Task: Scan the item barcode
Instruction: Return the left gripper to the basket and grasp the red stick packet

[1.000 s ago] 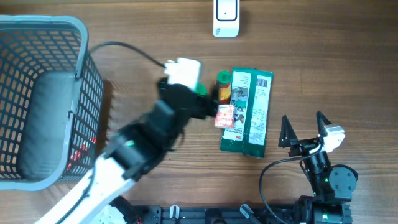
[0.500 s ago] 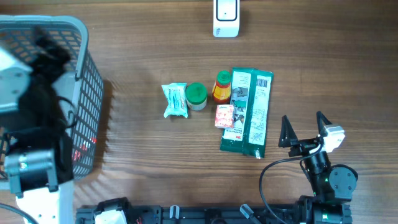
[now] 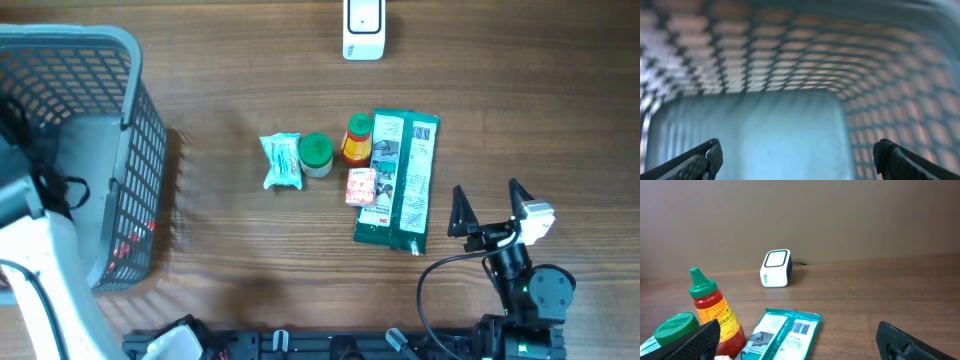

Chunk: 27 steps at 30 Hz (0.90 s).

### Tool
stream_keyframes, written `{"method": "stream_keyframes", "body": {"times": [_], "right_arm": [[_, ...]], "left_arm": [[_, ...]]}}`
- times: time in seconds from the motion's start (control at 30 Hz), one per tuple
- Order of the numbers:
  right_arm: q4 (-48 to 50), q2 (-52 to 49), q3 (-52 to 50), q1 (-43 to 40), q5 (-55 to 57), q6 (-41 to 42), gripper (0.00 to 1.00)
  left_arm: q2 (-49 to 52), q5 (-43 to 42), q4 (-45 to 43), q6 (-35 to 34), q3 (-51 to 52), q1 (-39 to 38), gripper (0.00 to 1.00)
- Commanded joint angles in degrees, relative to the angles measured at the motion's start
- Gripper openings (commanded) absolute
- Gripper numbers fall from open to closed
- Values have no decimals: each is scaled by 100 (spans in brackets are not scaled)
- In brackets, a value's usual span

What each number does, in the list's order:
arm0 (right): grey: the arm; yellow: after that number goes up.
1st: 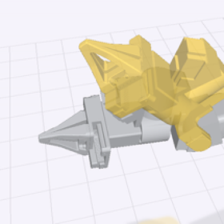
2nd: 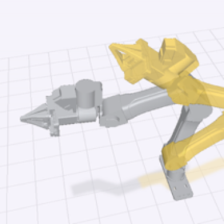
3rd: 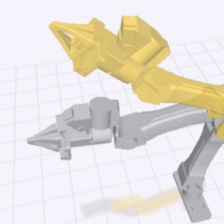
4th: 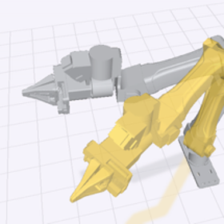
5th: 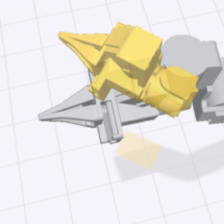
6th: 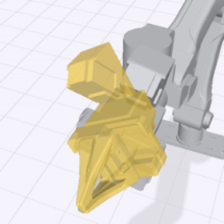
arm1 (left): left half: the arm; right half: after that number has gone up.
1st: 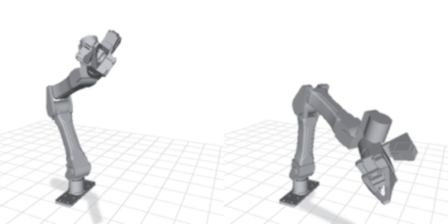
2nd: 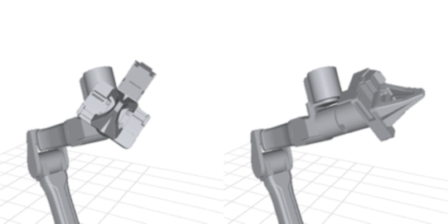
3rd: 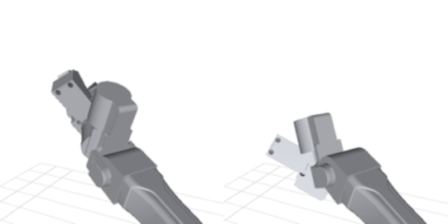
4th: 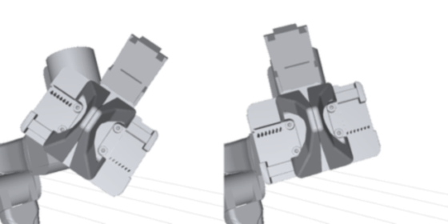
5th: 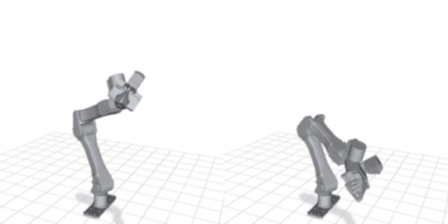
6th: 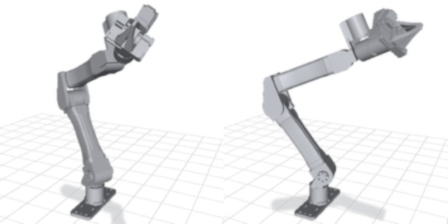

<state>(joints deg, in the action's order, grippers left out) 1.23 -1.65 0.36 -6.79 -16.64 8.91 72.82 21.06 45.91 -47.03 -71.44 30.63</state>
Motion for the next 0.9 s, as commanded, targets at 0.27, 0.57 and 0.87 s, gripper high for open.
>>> {"method": "stream_keyframes", "body": {"times": [0.27, 0.57, 0.87], "right_arm": [[11, 24, -7, -13, 37, 13, 100], [11, 24, -7, -13, 37, 11, 100], [11, 24, -7, -13, 39, 11, 100]], "left_arm": [[1091, -1869, 1635, -4162, -46, 1283, 100], [1469, -1843, 2262, -4992, 238, 1279, 100], [2162, -1801, 2052, -4918, 780, 1279, 100]]}}
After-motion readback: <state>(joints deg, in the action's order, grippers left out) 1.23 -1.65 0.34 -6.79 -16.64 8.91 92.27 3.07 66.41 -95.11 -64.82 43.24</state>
